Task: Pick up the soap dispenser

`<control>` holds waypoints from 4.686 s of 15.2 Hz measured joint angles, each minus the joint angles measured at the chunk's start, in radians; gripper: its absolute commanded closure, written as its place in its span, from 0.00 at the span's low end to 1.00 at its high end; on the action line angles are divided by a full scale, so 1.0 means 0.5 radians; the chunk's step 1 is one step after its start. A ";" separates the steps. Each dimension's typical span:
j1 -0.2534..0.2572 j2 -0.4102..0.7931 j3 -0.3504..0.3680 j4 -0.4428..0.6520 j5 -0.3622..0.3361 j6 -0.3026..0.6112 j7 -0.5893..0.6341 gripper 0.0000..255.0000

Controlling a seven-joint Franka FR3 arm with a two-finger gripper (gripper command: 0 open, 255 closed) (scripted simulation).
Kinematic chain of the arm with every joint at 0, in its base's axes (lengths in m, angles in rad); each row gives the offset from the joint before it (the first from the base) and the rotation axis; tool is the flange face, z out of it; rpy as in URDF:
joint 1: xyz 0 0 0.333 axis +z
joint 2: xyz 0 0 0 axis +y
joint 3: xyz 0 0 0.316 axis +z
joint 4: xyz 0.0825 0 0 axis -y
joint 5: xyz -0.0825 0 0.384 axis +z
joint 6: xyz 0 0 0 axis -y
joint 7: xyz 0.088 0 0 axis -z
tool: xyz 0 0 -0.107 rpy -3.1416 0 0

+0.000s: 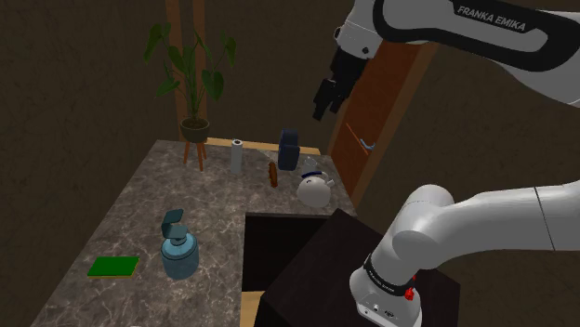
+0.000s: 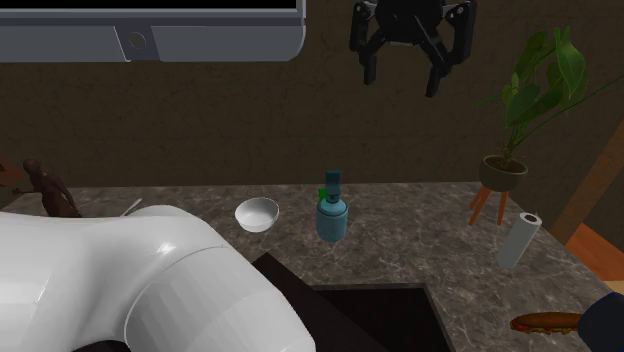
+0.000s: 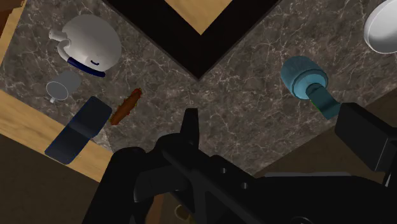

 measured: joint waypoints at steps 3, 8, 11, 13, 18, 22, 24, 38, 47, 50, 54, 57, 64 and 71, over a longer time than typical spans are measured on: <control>0.020 0.025 0.006 -0.054 0.010 0.085 -0.021 0.00; 0.097 0.160 0.013 -0.229 0.041 0.424 -0.125 0.00; 0.152 0.268 0.030 -0.326 0.069 0.649 -0.181 0.00; 0.189 0.372 0.040 -0.376 0.088 0.817 -0.223 0.00; 0.278 0.643 0.051 -0.441 0.135 1.185 -0.350 0.00; 0.362 0.925 0.085 -0.404 0.185 1.459 -0.429 0.00; 0.399 1.054 0.095 -0.400 0.211 1.595 -0.484 0.00; 0.581 2.093 0.230 -0.002 0.390 2.324 -0.899 0.00; 0.640 2.632 0.313 0.337 0.353 2.560 -1.032 0.00; 0.640 2.710 0.319 0.356 0.354 2.620 -1.042 0.00; 0.635 2.770 0.325 0.368 0.356 2.668 -1.053 1.00; 0.634 2.773 0.327 0.371 0.356 2.672 -1.055 1.00; 0.635 2.760 0.325 0.364 0.356 2.664 -1.052 1.00; 0.638 2.600 0.314 0.323 0.353 2.542 -1.033 1.00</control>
